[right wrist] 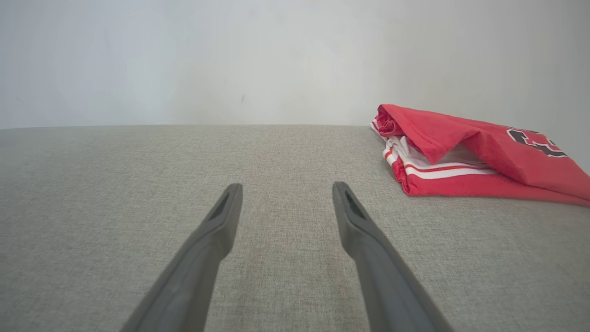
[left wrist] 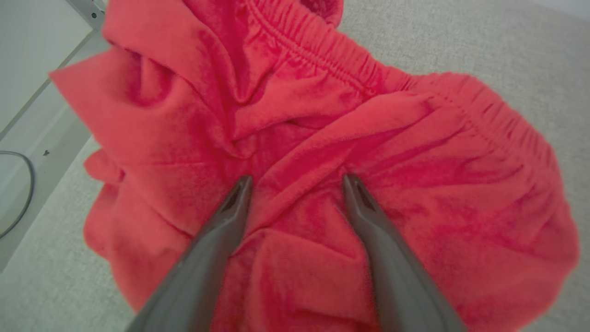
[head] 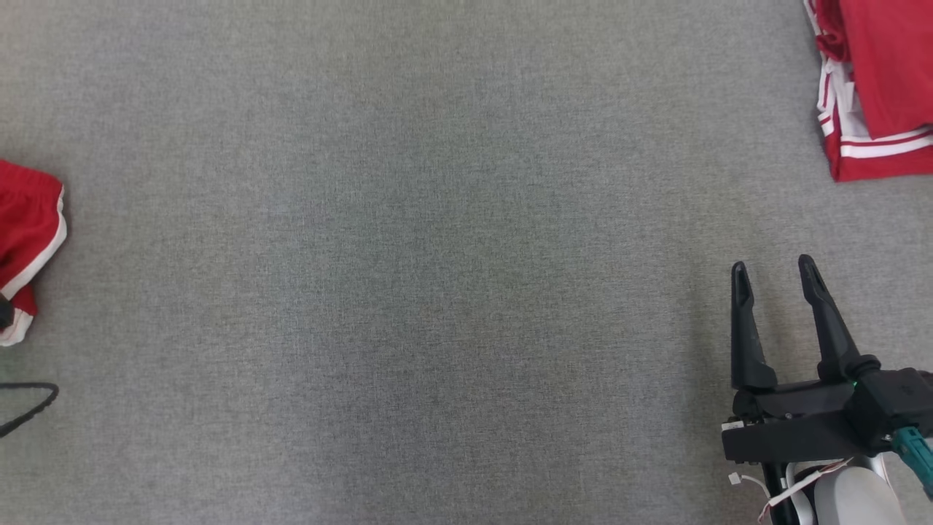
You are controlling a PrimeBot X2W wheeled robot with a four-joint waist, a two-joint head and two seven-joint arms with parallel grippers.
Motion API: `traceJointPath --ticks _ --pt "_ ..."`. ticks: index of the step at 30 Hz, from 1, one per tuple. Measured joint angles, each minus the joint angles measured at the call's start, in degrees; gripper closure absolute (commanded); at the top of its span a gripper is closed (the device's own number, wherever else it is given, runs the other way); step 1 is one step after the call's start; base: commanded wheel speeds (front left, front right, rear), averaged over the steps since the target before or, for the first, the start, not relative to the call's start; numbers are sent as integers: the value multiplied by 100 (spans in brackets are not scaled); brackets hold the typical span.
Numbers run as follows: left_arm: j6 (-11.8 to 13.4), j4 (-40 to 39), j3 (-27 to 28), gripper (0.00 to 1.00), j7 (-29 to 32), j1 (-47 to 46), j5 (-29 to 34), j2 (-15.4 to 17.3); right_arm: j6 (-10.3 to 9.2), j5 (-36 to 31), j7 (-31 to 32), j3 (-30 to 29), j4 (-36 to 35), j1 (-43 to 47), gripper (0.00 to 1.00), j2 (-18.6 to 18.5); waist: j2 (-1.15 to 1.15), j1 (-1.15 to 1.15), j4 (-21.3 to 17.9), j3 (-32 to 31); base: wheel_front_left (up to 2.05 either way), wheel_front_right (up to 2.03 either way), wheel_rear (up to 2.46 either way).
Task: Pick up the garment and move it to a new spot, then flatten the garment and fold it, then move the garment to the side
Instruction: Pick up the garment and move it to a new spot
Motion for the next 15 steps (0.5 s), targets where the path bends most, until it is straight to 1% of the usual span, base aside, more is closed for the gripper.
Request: traceJointPath --ticks 1,4,8,13,15 --pt "15 57 1 100 -67 6 -1 -7 0 -1 8 21 -3 1 0 -9 0 0 -7 -29 0 0 0" --pt "19 154 -15 100 -323 63 -1 -37 0 -1 53 16 -19 29 0 -29 0 0 -28 -126 0 0 0" --pt "41 138 -36 100 -904 117 10 -67 0 9 88 -23 -13 116 0 -49 0 0 -26 -265 0 0 0" --pt "7 -179 -151 100 -1659 5 70 -63 0 65 78 -21 87 180 0 -13 0 0 20 -471 0 0 0" --pt "-36 -361 -254 100 -1862 -81 120 -68 0 96 57 15 160 200 0 16 0 0 42 -566 0 0 0"
